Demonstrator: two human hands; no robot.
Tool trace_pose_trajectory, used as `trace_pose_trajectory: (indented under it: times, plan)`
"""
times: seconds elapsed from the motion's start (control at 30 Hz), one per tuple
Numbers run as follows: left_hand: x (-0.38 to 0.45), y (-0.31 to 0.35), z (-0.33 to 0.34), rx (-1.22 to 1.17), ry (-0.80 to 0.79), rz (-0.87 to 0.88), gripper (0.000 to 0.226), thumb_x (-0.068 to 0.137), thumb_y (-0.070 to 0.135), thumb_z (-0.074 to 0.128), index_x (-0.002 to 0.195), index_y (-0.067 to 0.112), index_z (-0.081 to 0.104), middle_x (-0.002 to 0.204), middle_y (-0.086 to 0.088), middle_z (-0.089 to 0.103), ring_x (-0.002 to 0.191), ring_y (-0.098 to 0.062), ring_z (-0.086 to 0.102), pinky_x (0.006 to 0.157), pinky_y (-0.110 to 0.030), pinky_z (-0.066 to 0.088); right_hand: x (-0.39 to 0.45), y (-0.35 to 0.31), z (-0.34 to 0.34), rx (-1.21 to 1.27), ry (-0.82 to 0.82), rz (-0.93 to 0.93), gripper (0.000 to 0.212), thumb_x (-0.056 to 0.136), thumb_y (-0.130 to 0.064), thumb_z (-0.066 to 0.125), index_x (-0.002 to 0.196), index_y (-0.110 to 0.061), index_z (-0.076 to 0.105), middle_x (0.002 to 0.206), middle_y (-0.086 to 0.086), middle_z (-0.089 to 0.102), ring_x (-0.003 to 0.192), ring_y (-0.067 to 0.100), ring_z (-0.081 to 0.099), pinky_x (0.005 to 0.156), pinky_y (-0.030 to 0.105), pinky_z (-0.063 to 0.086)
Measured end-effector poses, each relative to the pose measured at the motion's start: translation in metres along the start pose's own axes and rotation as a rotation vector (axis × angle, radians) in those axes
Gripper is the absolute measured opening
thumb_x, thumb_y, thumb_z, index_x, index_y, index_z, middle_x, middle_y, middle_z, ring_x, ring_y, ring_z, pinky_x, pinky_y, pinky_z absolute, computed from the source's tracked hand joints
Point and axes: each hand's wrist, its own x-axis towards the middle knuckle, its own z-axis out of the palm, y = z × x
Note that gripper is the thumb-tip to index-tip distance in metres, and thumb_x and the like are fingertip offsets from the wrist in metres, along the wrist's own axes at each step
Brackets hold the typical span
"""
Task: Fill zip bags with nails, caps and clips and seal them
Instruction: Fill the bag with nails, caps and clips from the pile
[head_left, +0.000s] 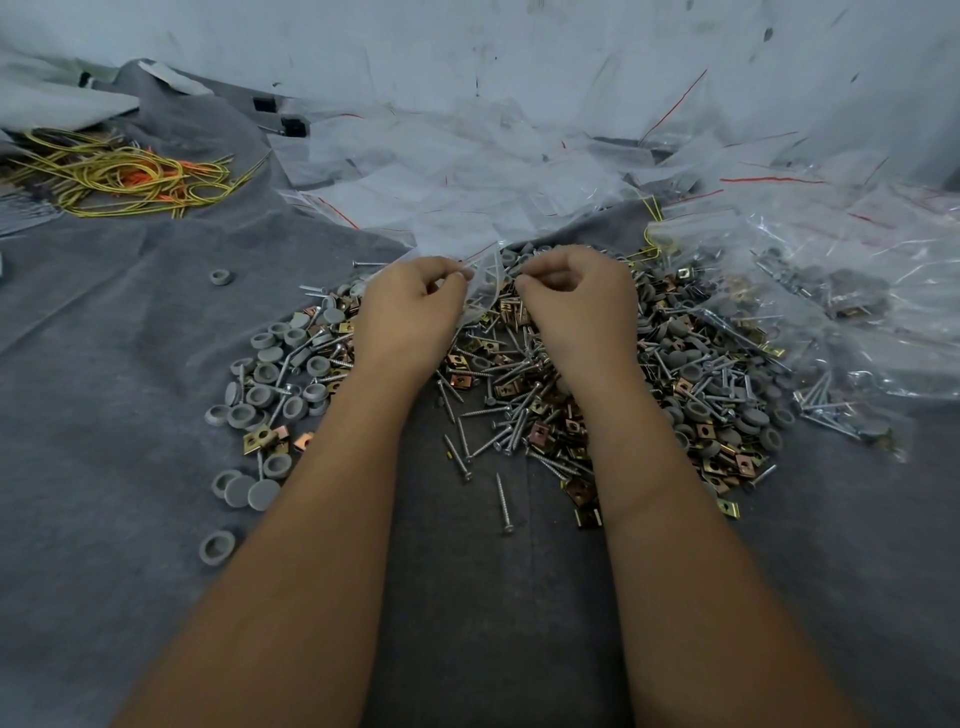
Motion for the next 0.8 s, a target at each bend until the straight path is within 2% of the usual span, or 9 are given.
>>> trace_pose_trajectory:
  times: [0.1, 0.23, 0.33, 0.4, 0.47, 0.53, 0.6, 0.7, 0.8]
  plan:
    - [-0.002, 0.004, 0.000, 0.022, -0.017, 0.009, 0.030, 0.078, 0.038, 0.048, 0.091, 0.033, 0.074, 0.074, 0.003, 0.070, 0.058, -0.011, 0.056, 0.062, -0.034, 0.048, 0.000, -0.002, 0.000, 0.123, 0.041, 0.000, 0.017, 0.079, -0.016, 0.075, 0.073, -0.029, 0.067, 0.067, -0.012, 0.066, 0.064, 0.000, 0.064, 0.061, 0.021, 0.054]
    - [-0.004, 0.007, -0.001, 0.038, -0.025, 0.017, 0.033, 0.078, 0.040, 0.047, 0.095, 0.031, 0.075, 0.083, 0.000, 0.072, 0.078, -0.022, 0.065, 0.077, -0.044, 0.055, -0.002, -0.002, 0.005, 0.124, 0.053, -0.061, 0.015, 0.080, -0.015, 0.076, 0.073, -0.026, 0.067, 0.068, -0.012, 0.066, 0.066, 0.000, 0.064, 0.062, 0.016, 0.050]
    - [-0.003, 0.006, -0.001, 0.038, -0.025, 0.026, 0.033, 0.078, 0.041, 0.047, 0.094, 0.031, 0.075, 0.077, -0.002, 0.071, 0.069, -0.022, 0.061, 0.073, -0.046, 0.055, -0.005, -0.001, 0.011, 0.090, 0.016, -0.096, 0.008, 0.082, -0.012, 0.075, 0.087, -0.018, 0.072, 0.074, -0.012, 0.067, 0.072, 0.000, 0.064, 0.068, 0.016, 0.051]
    - [-0.003, 0.005, 0.000, 0.030, -0.026, 0.027, 0.033, 0.078, 0.041, 0.048, 0.094, 0.031, 0.075, 0.073, -0.002, 0.070, 0.063, -0.019, 0.057, 0.070, -0.045, 0.055, -0.007, 0.000, 0.013, 0.066, -0.042, -0.081, 0.022, 0.084, -0.010, 0.073, 0.106, -0.013, 0.072, 0.084, -0.005, 0.072, 0.080, 0.004, 0.067, 0.075, 0.017, 0.053]
    - [-0.002, 0.004, 0.000, 0.013, -0.024, 0.023, 0.029, 0.078, 0.041, 0.048, 0.090, 0.033, 0.073, 0.068, 0.001, 0.069, 0.058, -0.014, 0.055, 0.064, -0.040, 0.052, -0.006, 0.001, 0.013, 0.060, -0.053, -0.077, 0.029, 0.085, -0.009, 0.071, 0.114, -0.012, 0.069, 0.089, -0.001, 0.073, 0.085, 0.007, 0.068, 0.080, 0.020, 0.053]
    - [-0.002, 0.003, 0.000, -0.011, -0.010, 0.013, 0.026, 0.079, 0.039, 0.048, 0.086, 0.032, 0.072, 0.053, 0.009, 0.060, 0.046, -0.004, 0.044, 0.053, -0.030, 0.040, -0.004, 0.001, 0.010, 0.060, -0.030, -0.078, 0.029, 0.086, -0.009, 0.070, 0.115, -0.013, 0.069, 0.089, -0.002, 0.073, 0.086, 0.007, 0.068, 0.081, 0.021, 0.053]
    - [-0.001, 0.003, 0.000, -0.042, 0.031, -0.010, 0.024, 0.082, 0.035, 0.049, 0.086, 0.029, 0.072, 0.045, 0.012, 0.052, 0.039, -0.002, 0.038, 0.051, -0.027, 0.031, -0.002, 0.001, 0.008, 0.054, -0.003, -0.062, 0.026, 0.086, -0.009, 0.068, 0.112, -0.014, 0.069, 0.086, -0.004, 0.071, 0.085, 0.007, 0.067, 0.079, 0.021, 0.052]
    - [0.002, 0.003, -0.002, -0.132, 0.129, -0.064, 0.021, 0.089, 0.022, 0.051, 0.089, 0.022, 0.072, 0.046, 0.014, 0.053, 0.039, 0.000, 0.039, 0.047, -0.021, 0.032, 0.001, 0.004, 0.005, 0.027, 0.045, -0.009, 0.023, 0.089, -0.008, 0.064, 0.108, -0.018, 0.070, 0.086, -0.006, 0.068, 0.085, 0.009, 0.065, 0.076, 0.024, 0.051]
    - [0.004, 0.003, -0.004, -0.204, 0.188, -0.095, 0.024, 0.092, 0.015, 0.049, 0.096, 0.017, 0.072, 0.036, 0.017, 0.045, 0.034, -0.002, 0.033, 0.038, -0.015, 0.024, 0.002, 0.009, 0.002, -0.087, 0.030, 0.030, 0.027, 0.094, -0.006, 0.055, 0.114, -0.018, 0.067, 0.101, -0.002, 0.068, 0.093, 0.014, 0.063, 0.082, 0.032, 0.053]
